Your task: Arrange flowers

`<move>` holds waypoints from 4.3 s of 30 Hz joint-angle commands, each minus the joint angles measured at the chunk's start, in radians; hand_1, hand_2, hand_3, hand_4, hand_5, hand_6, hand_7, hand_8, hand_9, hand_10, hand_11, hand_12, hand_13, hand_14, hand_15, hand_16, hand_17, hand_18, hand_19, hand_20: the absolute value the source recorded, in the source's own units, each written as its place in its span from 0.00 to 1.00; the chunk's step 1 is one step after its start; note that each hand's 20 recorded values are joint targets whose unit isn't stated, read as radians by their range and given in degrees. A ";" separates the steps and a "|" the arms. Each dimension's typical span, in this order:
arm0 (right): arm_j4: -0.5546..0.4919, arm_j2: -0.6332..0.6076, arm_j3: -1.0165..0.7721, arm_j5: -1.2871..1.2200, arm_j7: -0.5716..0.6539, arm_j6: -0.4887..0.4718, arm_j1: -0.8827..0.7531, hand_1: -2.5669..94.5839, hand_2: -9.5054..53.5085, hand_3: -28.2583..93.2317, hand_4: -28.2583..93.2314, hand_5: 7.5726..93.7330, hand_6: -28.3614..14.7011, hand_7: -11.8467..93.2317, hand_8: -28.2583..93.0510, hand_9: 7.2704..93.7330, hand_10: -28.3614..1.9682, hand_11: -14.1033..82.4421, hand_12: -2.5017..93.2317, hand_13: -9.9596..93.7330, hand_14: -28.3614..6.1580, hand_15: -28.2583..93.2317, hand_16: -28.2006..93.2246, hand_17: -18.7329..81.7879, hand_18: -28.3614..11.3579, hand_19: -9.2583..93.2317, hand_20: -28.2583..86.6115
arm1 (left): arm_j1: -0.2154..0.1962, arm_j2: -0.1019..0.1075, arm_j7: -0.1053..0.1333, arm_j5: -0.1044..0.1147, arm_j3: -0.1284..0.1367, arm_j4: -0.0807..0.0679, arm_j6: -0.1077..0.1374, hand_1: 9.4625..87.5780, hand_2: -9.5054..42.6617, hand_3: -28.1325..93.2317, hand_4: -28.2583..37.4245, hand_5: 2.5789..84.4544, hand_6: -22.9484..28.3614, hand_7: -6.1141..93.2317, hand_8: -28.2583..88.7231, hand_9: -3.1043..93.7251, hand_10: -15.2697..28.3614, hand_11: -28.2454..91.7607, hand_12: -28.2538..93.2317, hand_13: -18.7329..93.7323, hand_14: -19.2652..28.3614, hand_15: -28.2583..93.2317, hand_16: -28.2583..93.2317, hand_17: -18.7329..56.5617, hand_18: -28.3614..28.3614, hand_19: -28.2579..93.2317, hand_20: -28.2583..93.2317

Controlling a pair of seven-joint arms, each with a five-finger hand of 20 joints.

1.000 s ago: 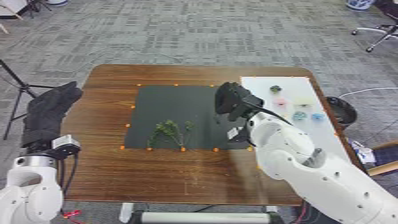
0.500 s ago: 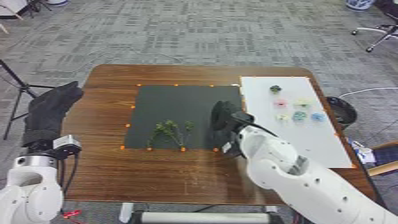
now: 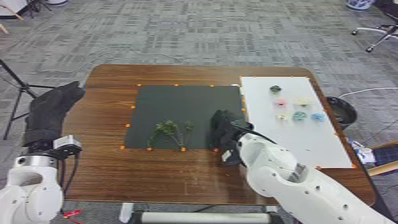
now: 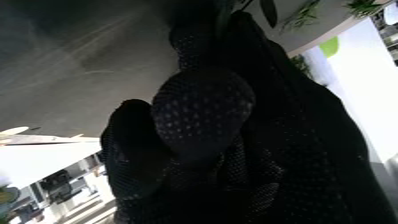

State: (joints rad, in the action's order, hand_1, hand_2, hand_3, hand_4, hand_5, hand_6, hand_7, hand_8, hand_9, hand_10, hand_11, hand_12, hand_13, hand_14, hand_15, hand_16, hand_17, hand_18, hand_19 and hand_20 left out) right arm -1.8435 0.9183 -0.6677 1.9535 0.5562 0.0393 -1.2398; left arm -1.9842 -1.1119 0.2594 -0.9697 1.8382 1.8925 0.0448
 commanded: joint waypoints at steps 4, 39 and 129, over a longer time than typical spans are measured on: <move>-0.009 -0.018 -0.027 -0.009 0.010 -0.017 -0.014 0.69 0.00 0.70 0.16 0.67 0.57 0.53 0.38 0.96 0.60 0.27 0.49 1.00 0.77 0.62 0.53 0.83 0.49 0.96 0.63 | 0.003 -0.003 -0.005 -0.005 -0.003 -0.002 -0.020 0.22 0.23 0.81 0.03 0.63 0.43 0.22 0.17 0.53 0.67 0.40 0.32 0.48 0.77 0.39 0.25 0.27 0.74 0.33 0.37; -0.089 -0.043 -0.162 -0.063 0.004 -0.122 -0.020 0.46 0.00 0.74 0.18 0.62 0.58 0.35 0.20 0.74 0.40 0.38 0.29 0.96 0.72 0.65 0.52 0.80 0.42 0.98 0.64 | 0.006 -0.003 -0.002 -0.017 -0.007 -0.005 -0.038 0.23 0.19 0.81 0.06 0.63 0.41 0.23 0.16 0.53 0.67 0.40 0.32 0.48 0.77 0.39 0.25 0.27 0.74 0.33 0.37; -0.099 -0.017 -0.262 -0.246 0.015 -0.127 -0.040 0.43 0.00 0.73 0.18 0.61 0.58 0.26 0.21 0.85 0.44 0.36 0.26 0.97 0.69 0.64 0.52 0.79 0.39 1.00 0.62 | 0.022 -0.007 -0.010 -0.024 -0.015 -0.009 -0.055 0.24 0.18 0.80 0.06 0.63 0.41 0.23 0.16 0.53 0.67 0.40 0.32 0.48 0.77 0.39 0.25 0.27 0.74 0.33 0.37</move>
State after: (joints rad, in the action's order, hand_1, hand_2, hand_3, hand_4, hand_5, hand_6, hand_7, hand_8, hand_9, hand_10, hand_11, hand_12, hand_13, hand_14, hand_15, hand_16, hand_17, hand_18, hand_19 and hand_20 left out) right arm -1.9083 0.9088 -0.8969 1.7025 0.5906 -0.1121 -1.2812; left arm -1.9591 -1.1120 0.2471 -0.9878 1.8215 1.8799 -0.0044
